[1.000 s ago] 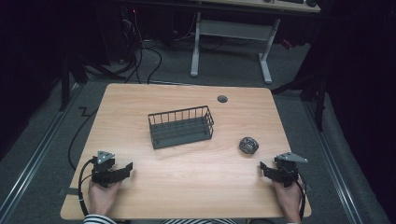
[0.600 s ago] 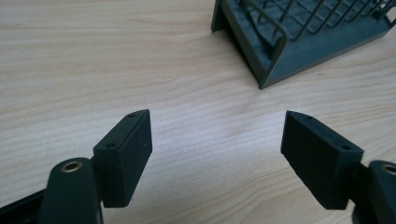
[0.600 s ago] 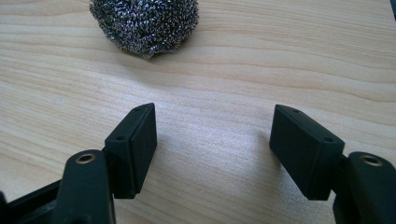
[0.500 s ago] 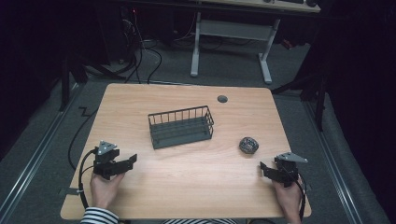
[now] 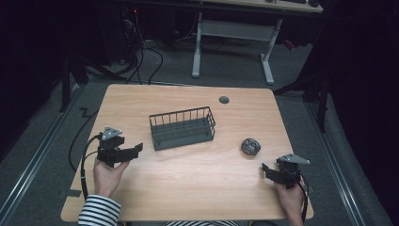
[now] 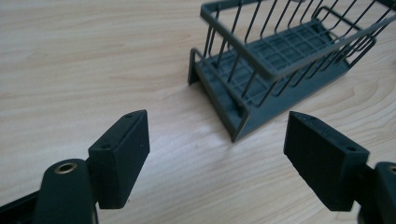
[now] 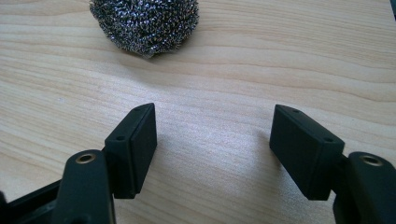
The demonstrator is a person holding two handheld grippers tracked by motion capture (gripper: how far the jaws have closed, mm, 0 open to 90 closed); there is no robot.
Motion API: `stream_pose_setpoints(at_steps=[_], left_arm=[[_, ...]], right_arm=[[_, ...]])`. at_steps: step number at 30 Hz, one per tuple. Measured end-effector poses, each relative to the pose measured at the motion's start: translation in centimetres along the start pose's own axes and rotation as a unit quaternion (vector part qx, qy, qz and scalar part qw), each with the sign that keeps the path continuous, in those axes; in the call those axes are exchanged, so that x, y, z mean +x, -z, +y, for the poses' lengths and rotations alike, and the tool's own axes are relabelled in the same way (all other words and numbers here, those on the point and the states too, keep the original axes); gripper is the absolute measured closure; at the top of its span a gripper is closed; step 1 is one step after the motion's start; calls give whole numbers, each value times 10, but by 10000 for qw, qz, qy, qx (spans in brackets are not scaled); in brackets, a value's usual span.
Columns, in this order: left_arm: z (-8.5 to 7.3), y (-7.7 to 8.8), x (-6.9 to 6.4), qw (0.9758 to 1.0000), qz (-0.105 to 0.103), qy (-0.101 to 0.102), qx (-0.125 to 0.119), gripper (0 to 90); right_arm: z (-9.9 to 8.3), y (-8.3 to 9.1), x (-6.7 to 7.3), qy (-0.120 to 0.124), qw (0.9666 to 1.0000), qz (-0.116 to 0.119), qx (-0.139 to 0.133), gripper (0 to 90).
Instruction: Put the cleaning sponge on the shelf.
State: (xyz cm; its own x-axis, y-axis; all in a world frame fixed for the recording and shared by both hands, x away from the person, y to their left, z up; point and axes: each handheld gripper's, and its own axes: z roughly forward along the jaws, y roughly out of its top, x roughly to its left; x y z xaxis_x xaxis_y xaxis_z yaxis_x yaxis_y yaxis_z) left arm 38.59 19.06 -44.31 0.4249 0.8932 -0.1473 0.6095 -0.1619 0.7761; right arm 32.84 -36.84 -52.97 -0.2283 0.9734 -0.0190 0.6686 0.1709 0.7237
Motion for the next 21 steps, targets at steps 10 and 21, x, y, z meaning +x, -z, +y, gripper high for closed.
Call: stream_pose_setpoints(at_steps=[10, 21], left_arm=[[44, -19, -12, 9995, -65, -249, 181, 218], [70, -55, -15, 9985, 145, -328, 415, 253]], right_arm=[[0, 0, 0, 2, 10000, -3, -1, 321], [0, 0, 0, -12, 10000, -1, 4, 321]])
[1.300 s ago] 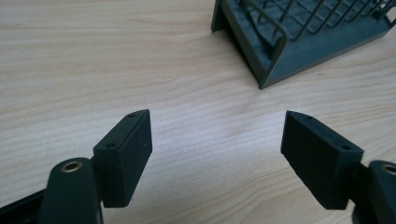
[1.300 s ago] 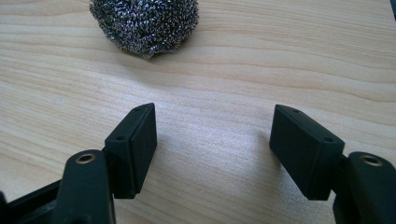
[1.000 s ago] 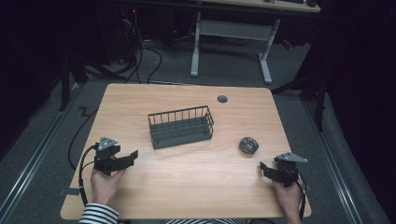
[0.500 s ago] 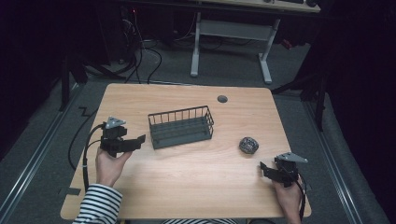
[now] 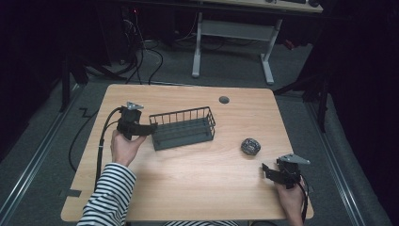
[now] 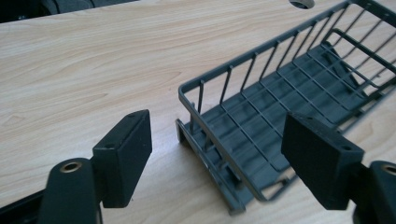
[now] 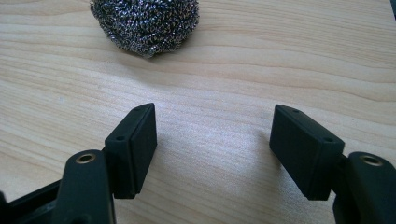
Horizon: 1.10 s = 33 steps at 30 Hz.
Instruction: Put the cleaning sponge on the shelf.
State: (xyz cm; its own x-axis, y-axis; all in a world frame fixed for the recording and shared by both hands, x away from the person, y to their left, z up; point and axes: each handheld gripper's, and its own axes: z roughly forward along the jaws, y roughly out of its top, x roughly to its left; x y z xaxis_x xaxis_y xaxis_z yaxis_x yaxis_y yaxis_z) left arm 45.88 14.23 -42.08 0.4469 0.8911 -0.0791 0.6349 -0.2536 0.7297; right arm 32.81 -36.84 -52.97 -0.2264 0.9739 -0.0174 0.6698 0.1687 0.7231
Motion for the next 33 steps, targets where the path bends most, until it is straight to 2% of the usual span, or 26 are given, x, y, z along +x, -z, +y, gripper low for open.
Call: stream_pose_setpoints(at_steps=[5, 7, 9, 22, 25, 33], left_arm=[[1, -15, 2, 9998, 65, -42, 173, 292], [1, -18, 2, 9998, 18, -84, 200, 332], [1, -20, 2, 9996, 62, -144, 253, 374], [0, -30, 1, 9994, 107, -150, 302, 576], [0, -31, 0, 9992, 174, -162, 327, 609], [-1, -29, 0, 9993, 117, -167, 312, 632]], right_arm=[[0, 0, 0, 3, 10000, 2, 1, 320], [0, 0, 0, 2, 10000, 3, 1, 320], [0, 0, 0, 3, 10000, 3, 1, 320], [0, 0, 0, 7, 10000, 3, 0, 321], [0, 0, 0, 3, 10000, 3, 1, 321], [0, 0, 0, 14, 10000, 2, -3, 320]])
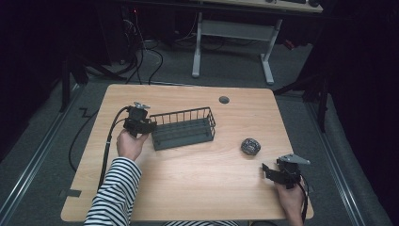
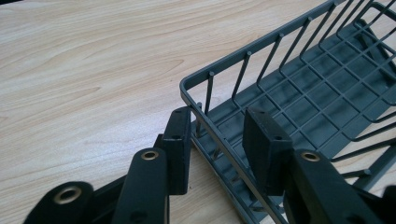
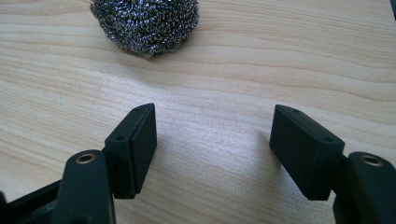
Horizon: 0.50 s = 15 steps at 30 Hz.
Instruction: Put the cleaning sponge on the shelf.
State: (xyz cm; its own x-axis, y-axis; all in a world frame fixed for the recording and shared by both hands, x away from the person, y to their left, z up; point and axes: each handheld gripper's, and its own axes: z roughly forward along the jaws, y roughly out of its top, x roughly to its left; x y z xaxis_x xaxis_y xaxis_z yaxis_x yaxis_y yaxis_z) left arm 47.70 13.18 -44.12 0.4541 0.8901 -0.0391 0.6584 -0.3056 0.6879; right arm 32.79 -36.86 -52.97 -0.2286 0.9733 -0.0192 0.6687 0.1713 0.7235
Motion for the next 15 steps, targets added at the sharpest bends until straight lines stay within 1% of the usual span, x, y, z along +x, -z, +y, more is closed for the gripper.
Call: stream_pose_setpoints(at_steps=[7, 11, 15], left_arm=[[-3, 2, -5, 10000, -26, -19, -58, 647], [-4, 3, -10, 9999, 22, -104, -33, 647], [-8, 6, -15, 9999, -40, -81, -81, 646]], right_arm=[[0, 0, 0, -1, 10000, 0, -1, 320], [0, 0, 0, -1, 10000, 0, 0, 320], [0, 0, 0, -5, 10000, -2, 0, 320]])
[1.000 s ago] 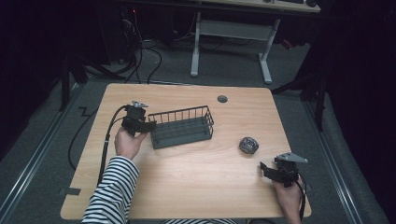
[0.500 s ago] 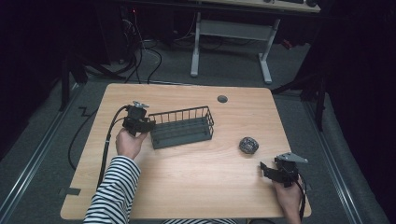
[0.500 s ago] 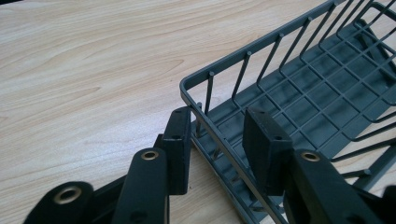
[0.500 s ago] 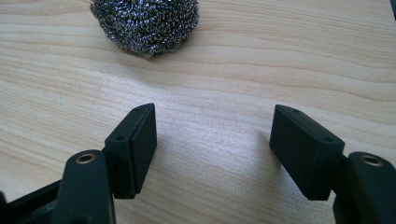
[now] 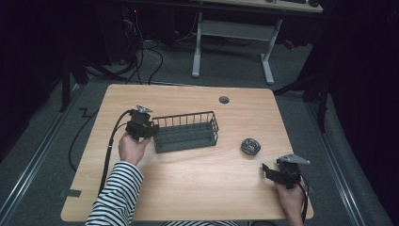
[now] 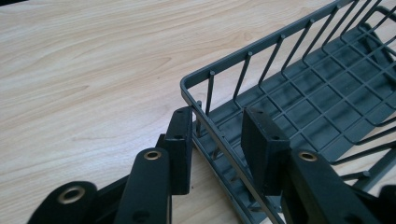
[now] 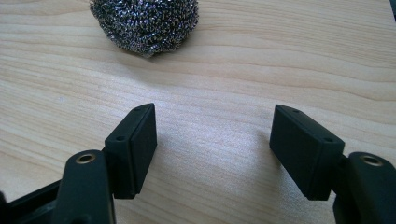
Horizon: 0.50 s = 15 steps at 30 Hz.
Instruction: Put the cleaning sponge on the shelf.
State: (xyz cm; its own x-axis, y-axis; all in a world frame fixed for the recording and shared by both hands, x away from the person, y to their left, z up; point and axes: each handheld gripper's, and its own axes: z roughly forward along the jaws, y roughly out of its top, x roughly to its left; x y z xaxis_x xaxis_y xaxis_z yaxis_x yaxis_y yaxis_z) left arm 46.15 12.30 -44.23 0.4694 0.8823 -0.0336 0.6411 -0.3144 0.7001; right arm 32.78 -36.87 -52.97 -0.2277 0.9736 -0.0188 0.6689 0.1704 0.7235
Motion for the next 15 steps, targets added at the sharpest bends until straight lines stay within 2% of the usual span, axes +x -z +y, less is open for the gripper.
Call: stream_pose_setpoints(at_steps=[12, 15], left_arm=[[-14, 11, -21, 9997, -158, -154, -74, 637], [-16, 14, -27, 9995, -164, -252, -39, 634]], right_arm=[[0, 0, 0, -5, 10000, 1, 9, 320], [0, 0, 0, -13, 10000, 2, 5, 320]])
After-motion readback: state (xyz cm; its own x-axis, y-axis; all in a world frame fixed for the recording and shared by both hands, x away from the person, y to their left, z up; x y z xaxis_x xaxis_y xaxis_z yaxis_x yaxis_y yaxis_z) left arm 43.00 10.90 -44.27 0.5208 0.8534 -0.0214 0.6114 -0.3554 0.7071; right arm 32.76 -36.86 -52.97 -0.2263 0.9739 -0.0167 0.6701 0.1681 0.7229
